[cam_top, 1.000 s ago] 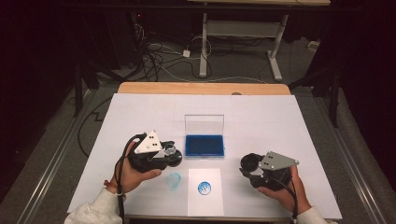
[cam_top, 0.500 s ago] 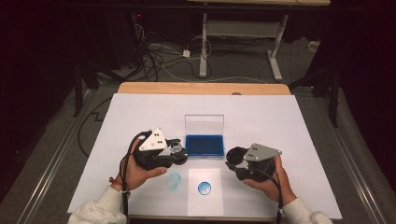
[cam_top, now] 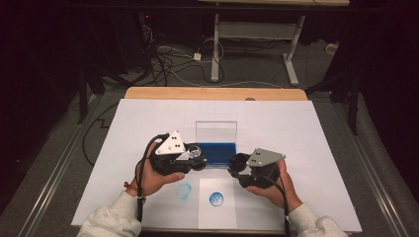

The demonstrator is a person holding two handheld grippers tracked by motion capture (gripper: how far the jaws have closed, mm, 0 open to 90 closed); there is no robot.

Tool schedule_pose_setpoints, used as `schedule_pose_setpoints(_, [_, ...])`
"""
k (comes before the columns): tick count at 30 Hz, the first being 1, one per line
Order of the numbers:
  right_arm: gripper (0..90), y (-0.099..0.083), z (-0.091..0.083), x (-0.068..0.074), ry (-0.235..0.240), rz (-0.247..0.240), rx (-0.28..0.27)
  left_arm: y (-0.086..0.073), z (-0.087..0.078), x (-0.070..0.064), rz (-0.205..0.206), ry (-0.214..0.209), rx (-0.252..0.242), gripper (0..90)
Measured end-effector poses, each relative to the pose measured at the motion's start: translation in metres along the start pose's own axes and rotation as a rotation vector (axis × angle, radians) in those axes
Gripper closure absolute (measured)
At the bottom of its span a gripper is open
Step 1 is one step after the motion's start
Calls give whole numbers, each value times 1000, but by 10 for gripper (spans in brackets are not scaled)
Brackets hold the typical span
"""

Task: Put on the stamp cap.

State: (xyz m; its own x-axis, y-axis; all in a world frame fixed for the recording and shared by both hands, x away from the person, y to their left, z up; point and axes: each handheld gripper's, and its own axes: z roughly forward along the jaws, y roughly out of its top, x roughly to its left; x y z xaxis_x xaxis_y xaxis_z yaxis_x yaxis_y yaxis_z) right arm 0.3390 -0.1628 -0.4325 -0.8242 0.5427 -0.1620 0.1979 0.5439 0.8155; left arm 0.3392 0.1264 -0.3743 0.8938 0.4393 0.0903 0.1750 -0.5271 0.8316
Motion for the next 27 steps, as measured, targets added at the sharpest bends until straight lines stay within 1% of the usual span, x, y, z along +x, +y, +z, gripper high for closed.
schedule_pose_setpoints(2, [389,3,3,1,4,-5,-5,2,2,-1,3,-2,-3,545])
schedule_pose_setpoints(3, [389,4,4,2,9,0,-9,3,4,-1,4,-11,-6,546])
schedule_pose_setpoints(5, [389,7,7,3,19,0,-16,6,7,-2,9,-9,-9,546])
schedule_pose_setpoints(6, [389,8,8,4,23,2,-20,8,9,-2,9,-20,-14,546])
schedule_pose_setpoints(7, [389,10,10,5,29,2,-22,9,10,-3,13,-20,-13,545])
schedule_pose_setpoints(15, [389,17,24,14,57,-7,-23,15,20,-5,18,-34,-28,546])
schedule_pose_setpoints(20, [389,19,33,19,84,20,-46,17,23,-6,17,-40,-42,546])
schedule_pose_setpoints(22, [389,20,35,20,83,25,-51,17,25,-6,15,-50,-45,546])
schedule_pose_setpoints(23, [389,21,36,21,82,36,-56,17,27,-7,16,-45,-41,546])
schedule_pose_setpoints(25, [389,23,38,20,90,55,-80,17,29,-8,16,-50,-41,546])
schedule_pose_setpoints(26, [389,23,38,20,94,61,-86,16,30,-8,11,-43,-50,546])
schedule_pose_setpoints(27, [389,24,39,21,88,62,-87,16,30,-8,8,-43,-54,546])
